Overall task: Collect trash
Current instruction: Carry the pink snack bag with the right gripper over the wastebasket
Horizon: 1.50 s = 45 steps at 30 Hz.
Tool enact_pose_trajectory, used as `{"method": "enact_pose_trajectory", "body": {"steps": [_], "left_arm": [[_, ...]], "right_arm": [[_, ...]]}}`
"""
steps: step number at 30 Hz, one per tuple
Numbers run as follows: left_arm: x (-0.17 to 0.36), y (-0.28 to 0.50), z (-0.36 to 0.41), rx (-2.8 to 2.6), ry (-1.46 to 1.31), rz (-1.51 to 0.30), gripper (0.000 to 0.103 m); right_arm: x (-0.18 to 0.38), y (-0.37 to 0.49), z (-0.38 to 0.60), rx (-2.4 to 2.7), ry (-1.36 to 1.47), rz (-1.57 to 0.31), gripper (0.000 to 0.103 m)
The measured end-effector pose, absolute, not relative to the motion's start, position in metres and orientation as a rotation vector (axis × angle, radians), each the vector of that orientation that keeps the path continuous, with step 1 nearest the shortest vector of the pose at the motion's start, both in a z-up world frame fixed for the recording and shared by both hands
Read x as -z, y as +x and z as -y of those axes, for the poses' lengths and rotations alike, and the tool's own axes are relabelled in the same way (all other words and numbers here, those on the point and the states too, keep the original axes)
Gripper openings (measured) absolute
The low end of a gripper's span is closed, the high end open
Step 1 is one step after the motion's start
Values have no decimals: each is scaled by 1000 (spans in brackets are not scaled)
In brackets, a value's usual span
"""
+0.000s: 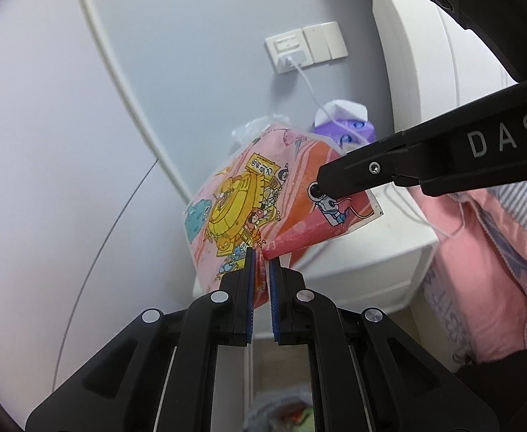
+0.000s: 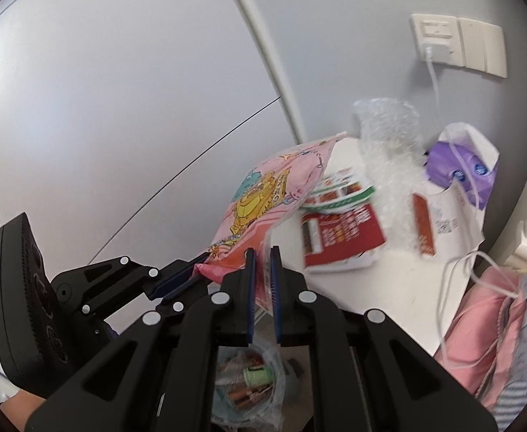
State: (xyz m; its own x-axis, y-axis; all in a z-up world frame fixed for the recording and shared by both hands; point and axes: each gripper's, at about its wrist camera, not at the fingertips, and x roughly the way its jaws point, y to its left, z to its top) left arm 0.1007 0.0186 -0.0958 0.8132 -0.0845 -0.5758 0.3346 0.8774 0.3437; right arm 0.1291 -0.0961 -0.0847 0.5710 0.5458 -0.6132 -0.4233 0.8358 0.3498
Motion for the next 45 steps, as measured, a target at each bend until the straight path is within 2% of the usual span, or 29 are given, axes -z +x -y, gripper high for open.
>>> {"method": "enact_pose_trajectory", "body": {"steps": [9, 21, 45], "left_arm": [[133, 41, -57, 167, 366, -675, 6], [218, -16, -107, 79, 210, -866, 6], [374, -1, -164, 31, -26, -1206, 6]], "right_arm": [[121, 85, 50, -641, 66, -861, 10], [207, 46, -18, -703, -66, -1033, 10], [364, 66, -89, -634, -180, -1348, 10]]}}
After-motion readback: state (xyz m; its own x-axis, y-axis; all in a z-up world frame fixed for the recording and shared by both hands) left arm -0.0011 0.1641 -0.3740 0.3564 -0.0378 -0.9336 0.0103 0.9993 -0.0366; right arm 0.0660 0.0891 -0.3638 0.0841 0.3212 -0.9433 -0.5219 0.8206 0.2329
